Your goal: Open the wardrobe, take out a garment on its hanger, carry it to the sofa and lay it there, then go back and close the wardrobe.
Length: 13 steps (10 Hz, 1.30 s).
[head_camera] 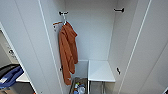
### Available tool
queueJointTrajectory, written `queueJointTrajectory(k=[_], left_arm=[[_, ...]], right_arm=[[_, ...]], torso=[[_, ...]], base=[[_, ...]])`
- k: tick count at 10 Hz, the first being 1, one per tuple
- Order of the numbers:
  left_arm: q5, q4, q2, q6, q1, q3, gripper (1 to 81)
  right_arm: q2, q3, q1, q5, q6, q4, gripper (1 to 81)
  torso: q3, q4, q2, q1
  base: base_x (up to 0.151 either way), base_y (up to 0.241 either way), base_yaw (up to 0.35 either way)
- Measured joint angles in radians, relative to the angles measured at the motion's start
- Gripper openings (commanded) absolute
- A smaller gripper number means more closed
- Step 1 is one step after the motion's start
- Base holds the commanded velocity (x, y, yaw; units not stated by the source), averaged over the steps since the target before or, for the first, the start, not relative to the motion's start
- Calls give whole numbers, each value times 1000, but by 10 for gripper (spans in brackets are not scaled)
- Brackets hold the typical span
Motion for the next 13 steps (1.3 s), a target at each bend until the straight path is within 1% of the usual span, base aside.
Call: queueJointTrajectory(k=[1,3,4,6,8,9,10,12,13], left_arm=[[49,0,1,-3,-54,0,811],[121,-1,30,-10,-115,-19,811],[136,-3,71,-11,-119,-26,811],[159,-14,182,-17,-119,-24,811],[200,-18,255,-18,-125,-49,811],[222,-18,308,-19,-132,-69,811],[245,-14,379,-20,-139,-88,811],[264,-14,485,-23,-136,-89,811],[270,-14,543,-18,-135,-87,811]], right_arm=[[-1,-6,43,-27,7,0,811],[-13,32,63,-53,34,3,811],[-20,82,57,-61,47,3,811],[-13,234,45,-64,71,4,811],[16,367,38,-46,94,4,811],[29,399,25,-27,112,9,811],[60,414,6,0,126,15,811],[141,439,-26,26,130,18,811],[217,461,-39,30,116,9,811]], torso=[[0,0,0,0],[-1,0,0,1],[-1,0,0,1],[-1,0,1,1],[-1,0,2,1],[-1,0,2,1],[-1,0,2,2],[-2,0,2,2],[-2,0,2,2]], base=[[0,0,0],[0,0,0],[0,0,0],[0,0,0],[0,0,0],[0,0,0],[0,0,0],[0,0,0],[0,0,0]])
